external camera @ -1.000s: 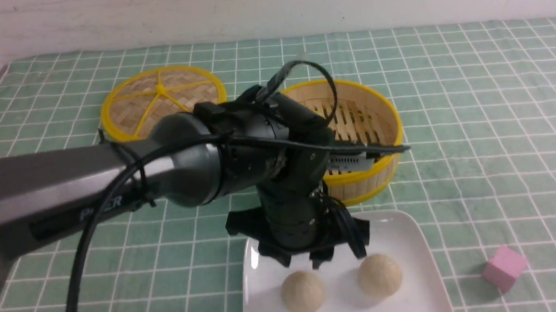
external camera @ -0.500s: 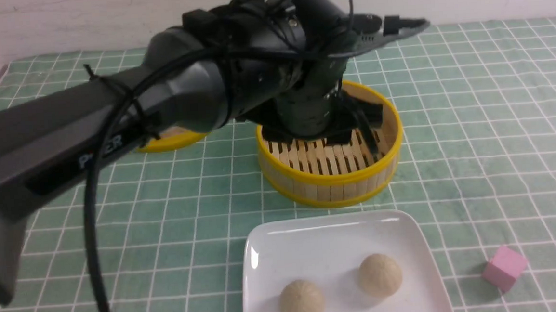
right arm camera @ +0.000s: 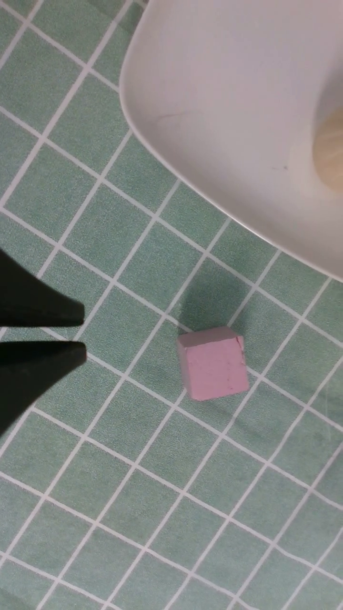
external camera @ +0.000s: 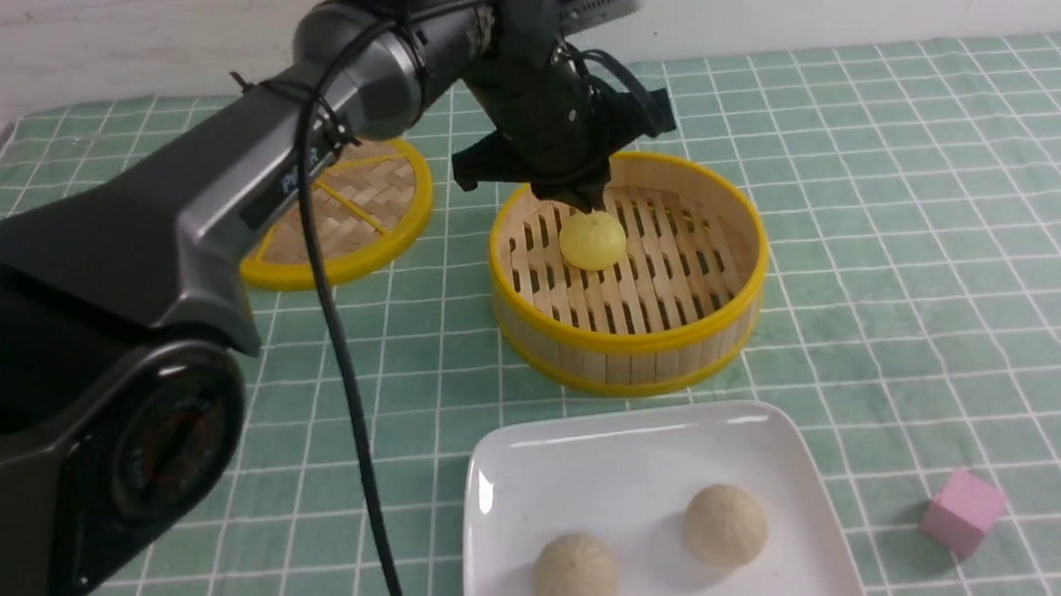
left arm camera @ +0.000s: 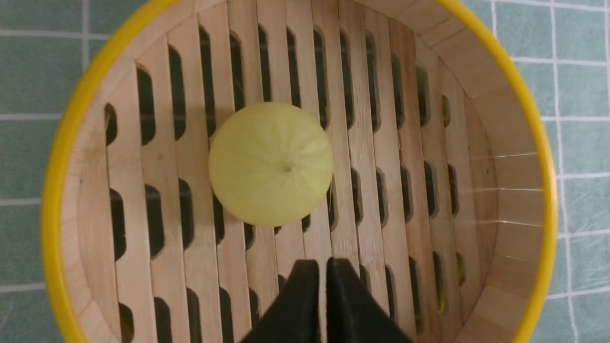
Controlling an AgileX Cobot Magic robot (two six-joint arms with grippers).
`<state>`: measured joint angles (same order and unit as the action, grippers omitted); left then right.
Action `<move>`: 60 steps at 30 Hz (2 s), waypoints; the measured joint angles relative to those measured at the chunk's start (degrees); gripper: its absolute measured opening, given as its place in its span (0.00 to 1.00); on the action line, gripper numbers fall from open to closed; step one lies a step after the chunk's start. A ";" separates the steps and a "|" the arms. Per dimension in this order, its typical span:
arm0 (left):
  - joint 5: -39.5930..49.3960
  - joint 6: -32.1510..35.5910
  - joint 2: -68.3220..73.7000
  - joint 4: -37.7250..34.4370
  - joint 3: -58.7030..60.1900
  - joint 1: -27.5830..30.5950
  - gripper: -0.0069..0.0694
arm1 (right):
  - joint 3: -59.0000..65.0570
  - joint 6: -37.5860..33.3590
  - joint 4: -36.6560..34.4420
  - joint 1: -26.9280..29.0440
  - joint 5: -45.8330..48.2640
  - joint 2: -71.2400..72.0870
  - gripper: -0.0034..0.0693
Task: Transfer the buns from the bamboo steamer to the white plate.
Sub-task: 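Reach into the bamboo steamer and grasp a bun with the left gripper, then carry the bun from the bamboo steamer to the plate with the left gripper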
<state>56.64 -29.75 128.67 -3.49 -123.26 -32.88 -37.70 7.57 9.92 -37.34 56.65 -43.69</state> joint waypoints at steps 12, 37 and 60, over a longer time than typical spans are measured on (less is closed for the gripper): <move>-9.35 0.14 5.05 4.11 -0.02 0.05 0.66 | 0.00 0.00 0.00 0.00 -0.40 0.00 0.16; 14.22 13.96 -25.43 3.49 11.36 -2.29 0.12 | 0.00 0.00 0.01 0.00 -0.70 0.07 0.17; -9.21 1.91 -16.52 0.79 40.92 -11.90 0.39 | -1.47 0.00 -1.67 0.00 2.71 0.93 0.13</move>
<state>47.44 -27.85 112.15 -2.70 -82.34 -44.78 -39.17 7.57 8.25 -37.34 59.36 -42.76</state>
